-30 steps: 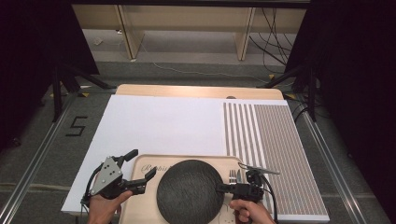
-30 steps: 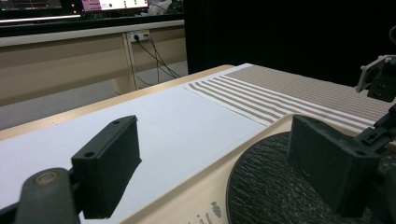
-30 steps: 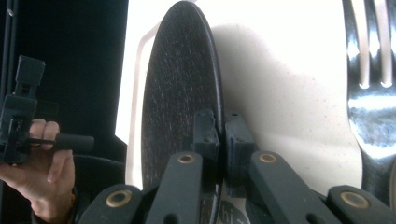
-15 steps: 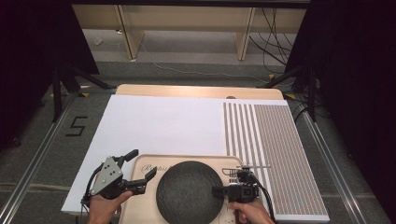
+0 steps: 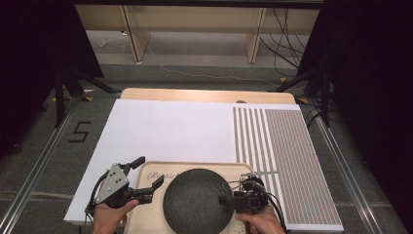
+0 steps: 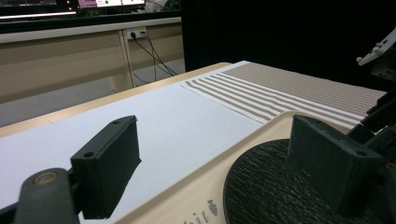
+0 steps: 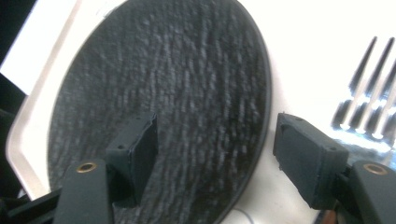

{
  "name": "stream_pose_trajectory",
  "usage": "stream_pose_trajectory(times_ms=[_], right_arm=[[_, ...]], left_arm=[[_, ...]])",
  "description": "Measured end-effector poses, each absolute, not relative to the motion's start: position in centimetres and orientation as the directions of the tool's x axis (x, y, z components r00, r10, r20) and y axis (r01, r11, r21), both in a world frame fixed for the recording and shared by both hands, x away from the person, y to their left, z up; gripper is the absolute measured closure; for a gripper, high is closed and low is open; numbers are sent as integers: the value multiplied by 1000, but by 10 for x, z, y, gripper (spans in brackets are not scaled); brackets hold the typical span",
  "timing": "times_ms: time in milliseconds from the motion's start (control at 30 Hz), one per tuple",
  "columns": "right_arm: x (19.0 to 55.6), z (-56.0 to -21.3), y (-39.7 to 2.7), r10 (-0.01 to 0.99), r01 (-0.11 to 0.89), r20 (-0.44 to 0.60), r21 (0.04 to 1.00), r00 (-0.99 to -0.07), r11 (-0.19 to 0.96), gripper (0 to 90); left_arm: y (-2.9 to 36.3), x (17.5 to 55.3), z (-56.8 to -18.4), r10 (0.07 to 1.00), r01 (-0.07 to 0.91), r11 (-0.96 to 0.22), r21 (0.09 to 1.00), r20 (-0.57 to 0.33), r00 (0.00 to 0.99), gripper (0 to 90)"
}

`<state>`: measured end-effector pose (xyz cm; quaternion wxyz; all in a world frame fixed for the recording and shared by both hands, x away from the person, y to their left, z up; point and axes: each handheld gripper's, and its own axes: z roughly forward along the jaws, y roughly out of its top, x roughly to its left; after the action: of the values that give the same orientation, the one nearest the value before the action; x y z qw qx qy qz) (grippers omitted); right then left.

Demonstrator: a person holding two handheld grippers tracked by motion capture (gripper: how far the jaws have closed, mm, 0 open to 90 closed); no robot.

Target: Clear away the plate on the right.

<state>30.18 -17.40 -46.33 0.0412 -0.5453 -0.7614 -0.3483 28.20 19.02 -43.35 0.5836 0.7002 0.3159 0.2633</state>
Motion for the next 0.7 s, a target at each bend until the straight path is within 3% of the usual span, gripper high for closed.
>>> stream_pose_trajectory(times_ms=[400, 700], right_arm=[[292, -434, -179, 806, 668, 284, 723, -519, 175, 222], [292, -426, -189, 830, 595, 222, 789, -512, 156, 201]], left_arm=[[189, 283, -435, 740, 139, -117, 983, -7, 673, 161], [189, 283, -435, 736, 156, -132, 979, -8, 677, 161]])
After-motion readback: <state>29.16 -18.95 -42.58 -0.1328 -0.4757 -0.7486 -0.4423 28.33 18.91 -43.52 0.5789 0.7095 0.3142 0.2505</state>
